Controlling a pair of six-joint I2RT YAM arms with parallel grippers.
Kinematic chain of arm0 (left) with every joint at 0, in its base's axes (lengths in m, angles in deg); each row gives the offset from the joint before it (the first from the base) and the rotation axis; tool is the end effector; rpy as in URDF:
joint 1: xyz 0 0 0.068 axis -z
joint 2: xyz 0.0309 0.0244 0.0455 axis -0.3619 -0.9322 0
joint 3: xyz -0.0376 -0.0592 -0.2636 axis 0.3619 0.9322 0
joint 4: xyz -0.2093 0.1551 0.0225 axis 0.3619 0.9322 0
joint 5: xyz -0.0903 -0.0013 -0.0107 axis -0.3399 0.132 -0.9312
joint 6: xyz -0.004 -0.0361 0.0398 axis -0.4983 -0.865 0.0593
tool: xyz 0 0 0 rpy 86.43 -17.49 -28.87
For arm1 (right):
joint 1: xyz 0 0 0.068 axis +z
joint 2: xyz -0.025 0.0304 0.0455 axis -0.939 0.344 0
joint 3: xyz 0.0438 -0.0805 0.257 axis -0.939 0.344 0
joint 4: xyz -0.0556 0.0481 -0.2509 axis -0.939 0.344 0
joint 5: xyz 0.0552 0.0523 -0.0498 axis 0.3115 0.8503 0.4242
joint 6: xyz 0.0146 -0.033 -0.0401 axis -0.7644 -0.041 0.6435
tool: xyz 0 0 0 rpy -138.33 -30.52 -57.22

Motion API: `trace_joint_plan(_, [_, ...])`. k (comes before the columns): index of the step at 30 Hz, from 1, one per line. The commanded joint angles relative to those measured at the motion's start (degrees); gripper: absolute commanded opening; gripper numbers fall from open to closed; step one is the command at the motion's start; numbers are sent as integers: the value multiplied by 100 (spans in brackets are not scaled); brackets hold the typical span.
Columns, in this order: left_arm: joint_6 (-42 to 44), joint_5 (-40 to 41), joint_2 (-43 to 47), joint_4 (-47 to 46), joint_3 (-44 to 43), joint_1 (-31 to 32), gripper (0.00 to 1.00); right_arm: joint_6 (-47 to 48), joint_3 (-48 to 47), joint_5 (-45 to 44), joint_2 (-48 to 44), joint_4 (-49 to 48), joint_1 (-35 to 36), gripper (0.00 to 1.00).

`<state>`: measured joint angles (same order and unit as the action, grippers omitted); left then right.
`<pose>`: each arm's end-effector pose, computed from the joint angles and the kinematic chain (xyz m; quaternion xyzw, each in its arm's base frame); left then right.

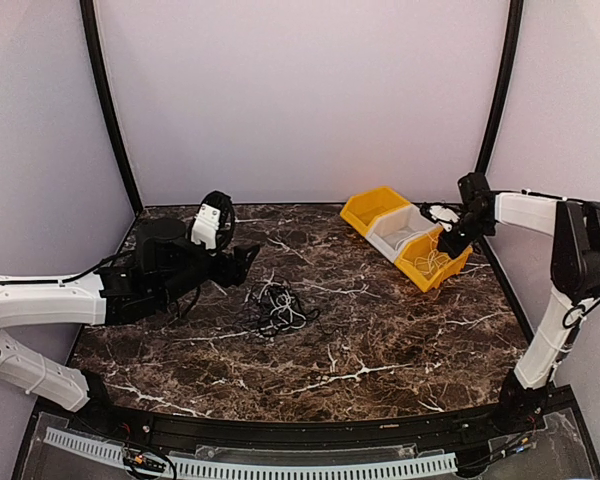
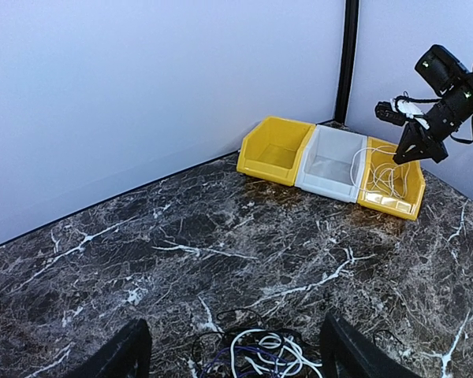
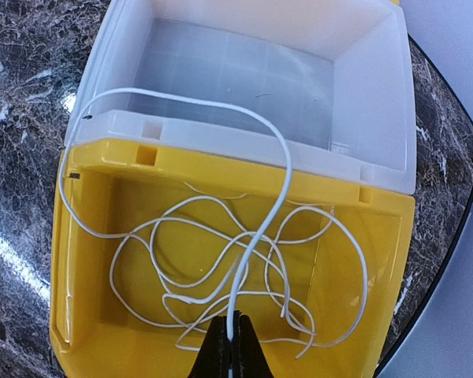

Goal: Untangle the cables

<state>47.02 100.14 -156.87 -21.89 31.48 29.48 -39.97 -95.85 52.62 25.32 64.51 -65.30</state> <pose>0.1872 -0.2097 0.2879 0.1901 0.7268 -0.1859 0.6333 0.3753 0.0350 0.2191 -0.3447 0.8973 -0.0067 0.2756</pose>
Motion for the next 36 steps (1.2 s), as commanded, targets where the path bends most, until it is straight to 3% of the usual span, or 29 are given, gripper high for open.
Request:
trace_joint_plan(1, [-71,-26,13,-196,109,-3,76,-1,213,59,-658,-129,-54,0])
trace_joint_plan(9, [-108,-48,84,-279,225,-6,76,343,473,1456,-1514,-56,-54,0])
trace_joint_plan(21, [-156,-57,136,-332,343,-4,76,562,357,414,-1327,119,-151,0])
trace_joint_plan(29, [-181,-95,110,-315,336,-7,76,619,366,-21,-1205,-197,-665,0])
trace_joint_plan(36, [-168,-100,56,-332,318,-1,76,527,50,418,-638,-6,-697,0])
